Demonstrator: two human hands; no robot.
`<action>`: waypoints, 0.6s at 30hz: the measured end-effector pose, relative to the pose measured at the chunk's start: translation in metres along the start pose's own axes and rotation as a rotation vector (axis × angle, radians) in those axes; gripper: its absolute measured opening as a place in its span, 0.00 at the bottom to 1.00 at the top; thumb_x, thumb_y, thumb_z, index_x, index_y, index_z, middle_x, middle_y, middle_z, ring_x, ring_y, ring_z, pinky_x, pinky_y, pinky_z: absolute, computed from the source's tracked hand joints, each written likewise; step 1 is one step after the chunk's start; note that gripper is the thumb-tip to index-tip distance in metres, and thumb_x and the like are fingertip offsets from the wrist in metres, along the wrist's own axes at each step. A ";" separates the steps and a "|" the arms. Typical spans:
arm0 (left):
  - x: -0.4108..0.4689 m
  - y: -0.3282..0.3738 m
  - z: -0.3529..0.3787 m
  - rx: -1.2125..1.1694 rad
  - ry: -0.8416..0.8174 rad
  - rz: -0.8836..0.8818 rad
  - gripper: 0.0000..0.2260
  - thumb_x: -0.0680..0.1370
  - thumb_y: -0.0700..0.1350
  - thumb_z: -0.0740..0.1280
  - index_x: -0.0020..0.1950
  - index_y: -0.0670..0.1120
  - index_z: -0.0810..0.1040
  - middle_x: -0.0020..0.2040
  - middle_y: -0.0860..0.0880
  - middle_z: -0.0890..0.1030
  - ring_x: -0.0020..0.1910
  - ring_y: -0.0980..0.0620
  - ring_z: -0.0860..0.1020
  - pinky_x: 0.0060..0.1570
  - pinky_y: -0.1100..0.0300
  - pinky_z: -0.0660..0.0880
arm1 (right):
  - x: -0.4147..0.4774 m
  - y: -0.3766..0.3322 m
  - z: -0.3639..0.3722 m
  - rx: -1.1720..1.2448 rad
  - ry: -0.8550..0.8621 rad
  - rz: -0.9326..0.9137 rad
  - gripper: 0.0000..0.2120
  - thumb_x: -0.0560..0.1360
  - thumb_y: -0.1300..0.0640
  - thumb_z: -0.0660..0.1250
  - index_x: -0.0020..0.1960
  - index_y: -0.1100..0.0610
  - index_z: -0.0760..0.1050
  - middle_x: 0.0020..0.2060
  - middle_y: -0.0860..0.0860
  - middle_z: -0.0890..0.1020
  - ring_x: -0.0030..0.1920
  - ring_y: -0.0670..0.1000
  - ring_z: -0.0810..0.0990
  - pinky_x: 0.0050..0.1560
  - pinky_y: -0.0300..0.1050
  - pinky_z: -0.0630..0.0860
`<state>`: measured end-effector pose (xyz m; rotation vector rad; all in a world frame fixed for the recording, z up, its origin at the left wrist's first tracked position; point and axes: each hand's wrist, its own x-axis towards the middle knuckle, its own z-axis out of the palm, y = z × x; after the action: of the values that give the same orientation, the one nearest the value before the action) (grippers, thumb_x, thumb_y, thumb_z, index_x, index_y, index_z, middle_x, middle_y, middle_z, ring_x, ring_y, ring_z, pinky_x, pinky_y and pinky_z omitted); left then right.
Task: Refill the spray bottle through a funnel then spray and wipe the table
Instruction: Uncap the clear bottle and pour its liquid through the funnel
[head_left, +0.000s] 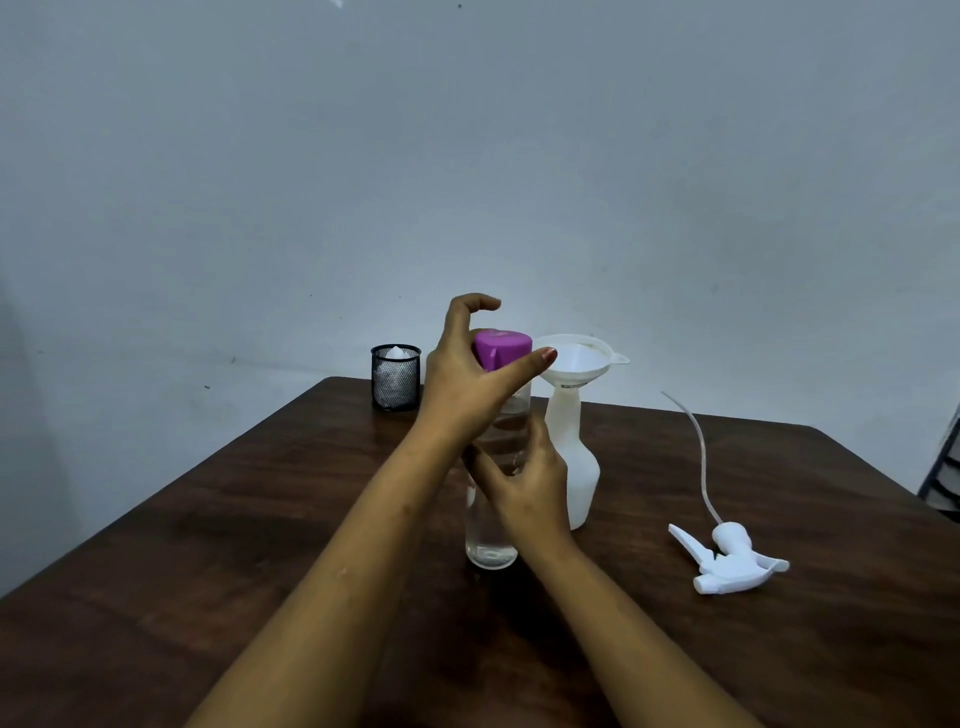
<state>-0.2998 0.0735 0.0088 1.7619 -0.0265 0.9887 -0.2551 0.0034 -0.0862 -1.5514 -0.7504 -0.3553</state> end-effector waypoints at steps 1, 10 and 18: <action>0.000 0.000 0.000 0.016 0.013 0.010 0.26 0.68 0.51 0.76 0.58 0.59 0.64 0.43 0.60 0.73 0.41 0.62 0.75 0.44 0.64 0.77 | 0.000 0.000 0.001 -0.008 -0.001 0.001 0.30 0.66 0.38 0.68 0.62 0.53 0.71 0.51 0.47 0.82 0.51 0.43 0.81 0.48 0.40 0.79; 0.001 0.004 0.000 0.132 0.012 0.028 0.29 0.67 0.57 0.75 0.58 0.58 0.59 0.45 0.59 0.70 0.44 0.62 0.73 0.43 0.68 0.73 | -0.002 0.001 0.003 -0.044 0.009 -0.004 0.34 0.63 0.35 0.66 0.63 0.52 0.70 0.52 0.47 0.81 0.51 0.44 0.80 0.47 0.37 0.78; 0.001 0.002 -0.014 -0.078 -0.245 -0.112 0.20 0.75 0.45 0.67 0.66 0.57 0.67 0.52 0.48 0.75 0.48 0.51 0.77 0.52 0.58 0.75 | -0.001 0.000 0.001 -0.025 0.013 0.023 0.25 0.70 0.47 0.73 0.63 0.51 0.70 0.53 0.45 0.81 0.50 0.39 0.79 0.47 0.29 0.75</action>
<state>-0.3083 0.0845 0.0122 1.7831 -0.1192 0.6786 -0.2559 0.0041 -0.0867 -1.5782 -0.7200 -0.3585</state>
